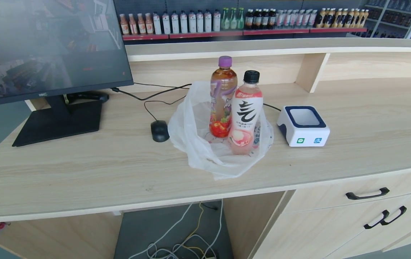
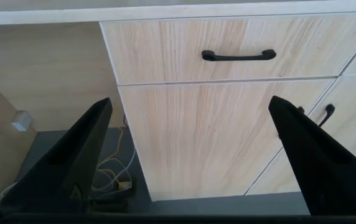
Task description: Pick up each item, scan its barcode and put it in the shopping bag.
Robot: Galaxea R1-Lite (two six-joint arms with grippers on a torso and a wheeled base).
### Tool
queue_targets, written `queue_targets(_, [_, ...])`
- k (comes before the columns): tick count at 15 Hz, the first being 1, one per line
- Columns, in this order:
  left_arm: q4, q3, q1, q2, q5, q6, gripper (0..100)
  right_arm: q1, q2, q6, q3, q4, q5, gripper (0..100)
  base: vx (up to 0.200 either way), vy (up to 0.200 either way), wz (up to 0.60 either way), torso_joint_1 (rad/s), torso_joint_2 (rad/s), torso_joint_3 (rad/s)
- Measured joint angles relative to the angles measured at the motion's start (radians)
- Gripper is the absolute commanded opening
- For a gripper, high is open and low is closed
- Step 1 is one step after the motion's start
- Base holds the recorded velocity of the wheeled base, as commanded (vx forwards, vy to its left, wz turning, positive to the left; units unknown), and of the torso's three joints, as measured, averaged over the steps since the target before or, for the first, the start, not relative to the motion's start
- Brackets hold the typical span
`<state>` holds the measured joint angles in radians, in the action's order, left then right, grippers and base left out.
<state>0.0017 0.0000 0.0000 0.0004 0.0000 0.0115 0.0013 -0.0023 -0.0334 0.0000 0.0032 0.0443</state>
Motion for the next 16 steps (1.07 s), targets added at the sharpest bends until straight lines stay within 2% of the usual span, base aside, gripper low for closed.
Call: queue_targets(16, [0.000, 0.000, 0.000, 0.000, 0.000, -0.002, 100, 0.000, 0.000, 0.001, 0.000, 0.000, 0.000, 100, 0.000, -0.200, 0.00, 0.005, 0.00, 0.001])
